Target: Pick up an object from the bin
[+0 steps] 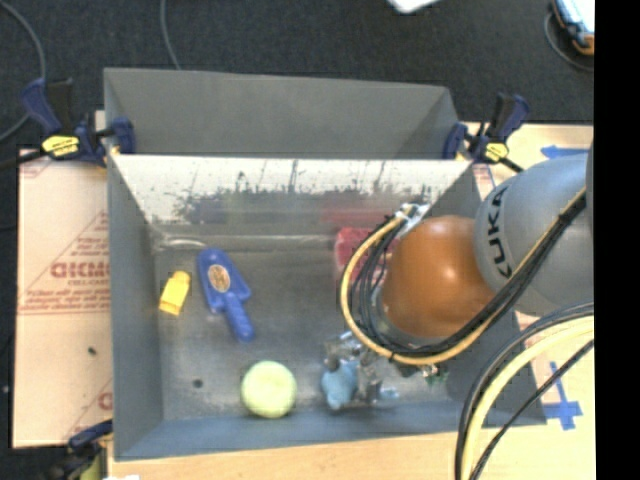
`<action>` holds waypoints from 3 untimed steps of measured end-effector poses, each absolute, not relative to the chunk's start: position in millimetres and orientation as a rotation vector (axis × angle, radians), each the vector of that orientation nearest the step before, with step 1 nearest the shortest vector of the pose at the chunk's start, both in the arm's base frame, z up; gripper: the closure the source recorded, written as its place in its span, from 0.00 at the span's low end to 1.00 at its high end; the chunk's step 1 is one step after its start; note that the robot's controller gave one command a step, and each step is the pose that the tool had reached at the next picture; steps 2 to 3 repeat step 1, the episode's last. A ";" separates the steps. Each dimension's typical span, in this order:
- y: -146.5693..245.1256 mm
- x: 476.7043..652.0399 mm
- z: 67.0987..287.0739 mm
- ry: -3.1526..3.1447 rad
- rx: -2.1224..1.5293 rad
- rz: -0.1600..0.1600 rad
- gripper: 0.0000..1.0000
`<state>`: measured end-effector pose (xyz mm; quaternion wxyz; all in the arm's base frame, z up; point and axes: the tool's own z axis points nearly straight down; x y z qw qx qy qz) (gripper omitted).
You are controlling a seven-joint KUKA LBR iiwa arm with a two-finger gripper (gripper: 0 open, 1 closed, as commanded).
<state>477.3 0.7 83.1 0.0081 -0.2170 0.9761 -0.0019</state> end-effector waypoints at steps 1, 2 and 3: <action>1.0 476.8 101.7 3.052 -0.676 -0.005 1.00; 1.0 476.8 101.7 3.052 -0.676 -0.005 1.00; 1.0 476.8 101.7 3.052 -0.676 -0.005 1.00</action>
Offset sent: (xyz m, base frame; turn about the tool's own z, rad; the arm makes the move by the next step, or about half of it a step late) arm 0.0000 -0.0001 0.0367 0.0000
